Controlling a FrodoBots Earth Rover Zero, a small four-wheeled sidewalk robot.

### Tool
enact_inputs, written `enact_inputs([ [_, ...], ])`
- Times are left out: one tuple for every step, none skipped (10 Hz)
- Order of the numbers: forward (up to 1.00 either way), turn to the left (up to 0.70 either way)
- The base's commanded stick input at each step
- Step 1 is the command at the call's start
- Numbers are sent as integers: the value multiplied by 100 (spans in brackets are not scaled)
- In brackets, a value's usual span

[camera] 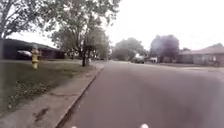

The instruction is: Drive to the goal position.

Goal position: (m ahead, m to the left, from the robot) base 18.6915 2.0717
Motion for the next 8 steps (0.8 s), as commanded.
enact_inputs([
  [100,0],
  [100,0],
  [100,0],
  [100,0],
  [100,0],
  [100,0],
  [100,0],
  [100,0],
])
